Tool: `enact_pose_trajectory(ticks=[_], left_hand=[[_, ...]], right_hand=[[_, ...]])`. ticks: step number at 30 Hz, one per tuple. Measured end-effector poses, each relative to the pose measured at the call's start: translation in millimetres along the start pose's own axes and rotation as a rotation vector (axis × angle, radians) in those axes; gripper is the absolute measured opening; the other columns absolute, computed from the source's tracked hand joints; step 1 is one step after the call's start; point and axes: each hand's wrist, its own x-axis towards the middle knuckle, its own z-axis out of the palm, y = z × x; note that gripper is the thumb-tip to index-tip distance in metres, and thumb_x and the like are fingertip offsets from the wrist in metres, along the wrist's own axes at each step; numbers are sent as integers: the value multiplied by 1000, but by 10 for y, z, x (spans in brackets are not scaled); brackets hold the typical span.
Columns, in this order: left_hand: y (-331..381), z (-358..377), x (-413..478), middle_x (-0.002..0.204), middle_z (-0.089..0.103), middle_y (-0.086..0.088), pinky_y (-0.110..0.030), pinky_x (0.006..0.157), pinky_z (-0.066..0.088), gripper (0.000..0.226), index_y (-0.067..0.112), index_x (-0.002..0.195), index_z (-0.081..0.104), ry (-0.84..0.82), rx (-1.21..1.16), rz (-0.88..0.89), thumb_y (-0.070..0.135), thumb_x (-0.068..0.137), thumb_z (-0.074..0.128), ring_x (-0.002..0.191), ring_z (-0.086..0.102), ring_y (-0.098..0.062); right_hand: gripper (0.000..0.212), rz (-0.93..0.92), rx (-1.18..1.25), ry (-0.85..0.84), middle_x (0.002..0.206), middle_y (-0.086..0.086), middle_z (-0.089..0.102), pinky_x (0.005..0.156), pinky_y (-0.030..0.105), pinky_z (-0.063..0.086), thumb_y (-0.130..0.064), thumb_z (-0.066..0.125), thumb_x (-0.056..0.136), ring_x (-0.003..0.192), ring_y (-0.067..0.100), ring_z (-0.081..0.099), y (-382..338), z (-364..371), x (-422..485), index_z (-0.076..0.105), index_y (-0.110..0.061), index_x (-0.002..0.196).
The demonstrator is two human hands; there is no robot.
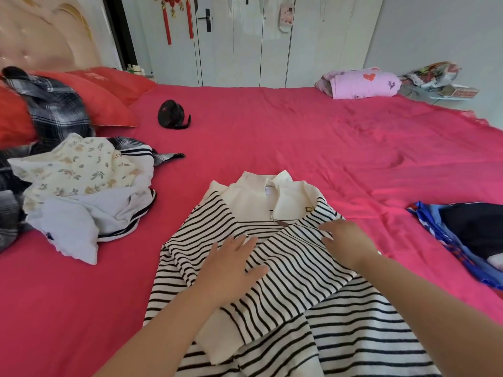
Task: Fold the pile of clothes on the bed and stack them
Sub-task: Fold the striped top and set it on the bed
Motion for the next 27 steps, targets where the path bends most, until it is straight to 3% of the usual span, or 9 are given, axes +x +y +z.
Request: enact_pose_trajectory(ticks=[4,8,11,16,21,27], left_hand=[[53,-9,411,158,5,1,-40,118,1,64,28,149,5,34,15,52,53,95,29,145,0,-17],[66,249,718,158,-4,1,-45,114,-8,67,35,148,-1,34,63,23,62,92,23,144,-11,-22],[18,550,830,158,-9,2,-46,110,-17,69,40,146,-5,33,68,-21,70,87,14,143,-17,-23],[-48,820,896,157,-7,6,-45,108,-22,80,42,146,-3,154,80,-26,77,74,-7,143,-16,-21],[-43,849,885,157,-11,9,-42,105,-26,78,44,144,-8,219,55,-13,78,74,-8,142,-19,-19],[-25,849,909,154,-15,11,-40,102,-32,74,47,143,-10,242,40,-14,78,75,-4,136,-28,-15]], right_hand=[[30,-182,39,41,115,9,62,95,32,42,-15,48,90,110,25,54,-328,54,300,64,-15,116],[30,-220,-93,0,109,5,63,87,35,47,-24,40,95,102,25,54,-593,235,595,65,-18,111],[27,-182,-203,-45,105,3,61,84,35,42,-30,40,94,101,25,52,-634,371,742,61,-18,107],[23,-181,-211,-32,103,2,60,76,34,43,-24,42,94,96,23,55,-603,533,935,61,-19,105],[21,-314,-369,15,96,2,52,61,32,42,-9,42,91,92,23,58,-554,381,1272,59,-16,100],[32,-466,-559,112,117,4,50,61,33,31,-3,38,88,103,24,50,-642,284,1616,54,-12,114]])
